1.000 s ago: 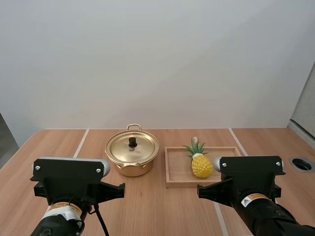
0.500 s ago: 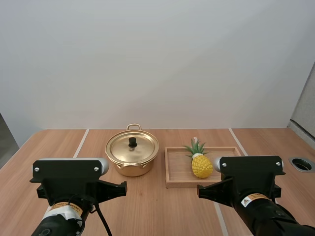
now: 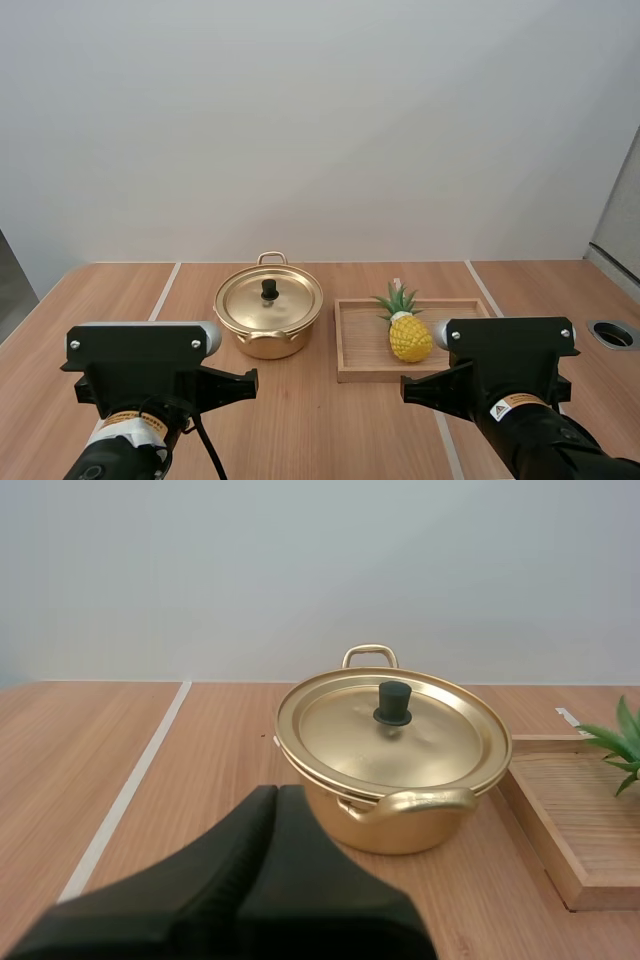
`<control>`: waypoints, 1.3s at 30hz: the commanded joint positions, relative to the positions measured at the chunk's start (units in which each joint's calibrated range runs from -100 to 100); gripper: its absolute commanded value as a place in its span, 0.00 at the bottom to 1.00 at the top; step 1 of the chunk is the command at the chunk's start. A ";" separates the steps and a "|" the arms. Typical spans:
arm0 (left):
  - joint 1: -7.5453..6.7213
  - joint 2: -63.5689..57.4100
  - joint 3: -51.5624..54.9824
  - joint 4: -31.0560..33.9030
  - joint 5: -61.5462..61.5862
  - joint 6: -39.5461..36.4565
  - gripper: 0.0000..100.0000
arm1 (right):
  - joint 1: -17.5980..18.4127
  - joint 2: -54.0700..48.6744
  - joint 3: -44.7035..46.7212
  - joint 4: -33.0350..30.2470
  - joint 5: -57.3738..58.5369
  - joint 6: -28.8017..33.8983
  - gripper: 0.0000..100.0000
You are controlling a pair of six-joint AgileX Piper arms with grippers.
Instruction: Open the pot, put the pineapple inside, and close it
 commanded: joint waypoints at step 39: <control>0.08 -0.29 0.11 2.44 -7.16 0.48 0.00 | 0.16 -0.42 0.01 0.18 -1.15 0.05 0.00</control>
